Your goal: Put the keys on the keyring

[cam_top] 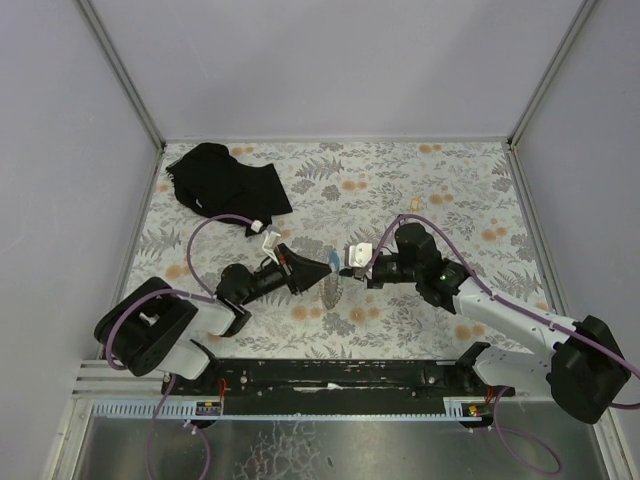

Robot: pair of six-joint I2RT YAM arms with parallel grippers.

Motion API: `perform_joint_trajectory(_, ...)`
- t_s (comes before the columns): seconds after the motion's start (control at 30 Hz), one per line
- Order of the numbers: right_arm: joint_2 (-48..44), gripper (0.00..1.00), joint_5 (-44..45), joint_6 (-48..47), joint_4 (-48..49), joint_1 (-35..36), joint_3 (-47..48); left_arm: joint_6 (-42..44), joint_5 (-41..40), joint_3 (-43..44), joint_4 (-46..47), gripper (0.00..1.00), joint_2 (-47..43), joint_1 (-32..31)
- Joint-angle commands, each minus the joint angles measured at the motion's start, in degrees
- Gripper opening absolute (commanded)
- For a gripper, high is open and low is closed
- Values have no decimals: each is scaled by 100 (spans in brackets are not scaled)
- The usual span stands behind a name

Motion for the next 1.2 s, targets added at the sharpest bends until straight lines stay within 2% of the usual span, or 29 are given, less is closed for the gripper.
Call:
perform_joint_trajectory(0.0, -134, 0, 116, -384, -483, 63, 526, 611, 84, -97, 197, 21, -209, 46)
perform_joint_trajectory(0.1, -96, 0, 39, -501, -589, 59, 678, 1079, 419, 23, -425, 27, -411, 87)
perform_joint_trajectory(0.43, -45, 0, -219, -881, -1152, 62, 1095, 2532, 1074, 654, -2389, 38, -1118, 154)
perform_joint_trajectory(0.67, 11, 0, -401, -999, -1276, 60, 1181, 3189, 1628, 1036, -2930, 39, -1001, 171)
perform_joint_trajectory(1.0, 24, 0, -573, -1117, -1388, 58, 1225, 3893, 2748, 1246, -2989, 37, -755, 327)
perform_joint_trajectory(1.17, 42, 0, -652, -1187, -1502, 62, 1266, 4098, 2956, 1385, -3152, 36, -735, 325)
